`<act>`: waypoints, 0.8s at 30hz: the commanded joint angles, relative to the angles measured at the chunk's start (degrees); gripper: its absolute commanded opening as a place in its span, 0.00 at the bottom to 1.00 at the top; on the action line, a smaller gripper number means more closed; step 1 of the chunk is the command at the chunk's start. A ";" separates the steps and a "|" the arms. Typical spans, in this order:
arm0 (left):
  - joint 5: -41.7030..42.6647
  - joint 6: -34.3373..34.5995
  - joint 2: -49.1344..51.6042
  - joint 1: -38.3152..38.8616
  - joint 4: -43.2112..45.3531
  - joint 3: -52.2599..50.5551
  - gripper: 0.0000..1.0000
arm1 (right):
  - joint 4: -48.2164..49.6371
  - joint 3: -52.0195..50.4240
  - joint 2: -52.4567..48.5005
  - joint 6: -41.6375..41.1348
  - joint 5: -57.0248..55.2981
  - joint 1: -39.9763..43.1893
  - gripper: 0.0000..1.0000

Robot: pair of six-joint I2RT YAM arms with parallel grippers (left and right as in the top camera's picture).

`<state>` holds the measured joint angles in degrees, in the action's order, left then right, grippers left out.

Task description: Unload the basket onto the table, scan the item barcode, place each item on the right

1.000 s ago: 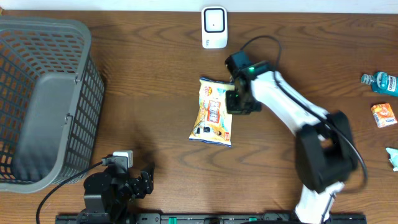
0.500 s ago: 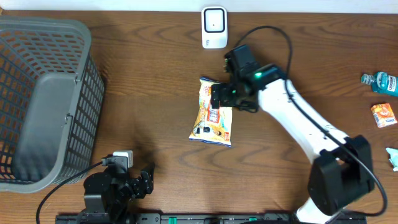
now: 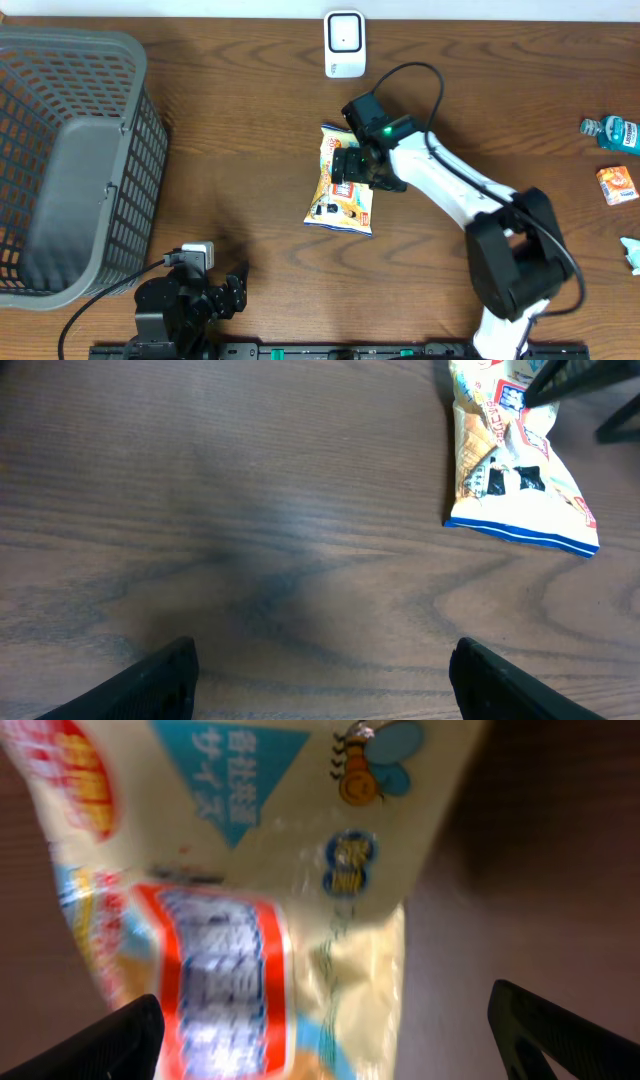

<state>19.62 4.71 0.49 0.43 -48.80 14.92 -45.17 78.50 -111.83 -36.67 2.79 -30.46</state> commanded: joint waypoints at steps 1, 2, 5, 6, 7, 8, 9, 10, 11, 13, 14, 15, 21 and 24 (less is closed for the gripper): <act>0.72 0.33 -0.26 -0.09 -0.90 0.17 0.80 | 1.81 -0.68 -4.44 4.59 -0.74 -0.07 0.99; 0.72 0.33 -0.26 -0.09 -0.90 0.17 0.80 | 2.14 -0.68 -6.05 5.09 -0.74 -0.07 0.99; 0.72 0.31 -0.26 -0.09 -0.90 0.17 0.80 | 1.27 -0.68 -10.86 5.05 -0.39 0.24 0.80; 0.72 0.33 -0.26 -0.09 -0.90 0.17 0.80 | 0.83 -0.68 -12.15 5.05 0.02 0.39 0.68; 0.72 0.33 -0.26 -0.09 -0.90 0.17 0.80 | 0.55 -0.66 -12.96 5.05 0.48 0.68 0.51; 0.72 0.31 -0.26 -0.09 -0.90 0.17 0.80 | 0.20 -0.66 -13.07 5.05 0.59 1.07 0.28; 0.72 0.33 -0.26 -0.09 -0.90 0.17 0.81 | -0.28 -0.66 -13.05 4.96 0.76 1.75 0.09; 0.72 0.31 -0.26 -0.09 -0.90 0.17 0.80 | -1.11 -0.52 -12.35 4.55 0.79 2.56 0.01; 0.72 0.31 -0.26 -0.09 -0.92 0.17 0.80 | -2.10 -0.33 -11.72 4.35 0.66 3.26 0.01; 0.72 0.33 -0.26 -0.09 -0.90 0.17 0.80 | -4.09 0.17 -9.84 4.37 0.26 4.48 0.01; 0.72 0.33 -0.26 -0.09 -0.92 0.17 0.81 | -5.55 0.50 -8.41 4.37 -0.68 5.11 0.01; 0.72 0.33 -0.26 -0.09 -0.90 0.17 0.80 | -7.45 0.94 -6.80 4.35 -2.23 5.68 0.02; 0.72 0.31 -0.26 -0.09 -0.90 0.17 0.81 | -25.42 6.38 3.78 -0.11 -22.45 7.19 0.01; 0.72 0.31 -0.26 -0.09 -0.90 0.17 0.81 | -36.48 8.98 6.56 -12.74 -36.22 5.95 0.01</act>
<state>19.62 4.71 0.49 0.43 -48.80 14.92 -78.26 84.01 -109.49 -38.46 -15.14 -23.35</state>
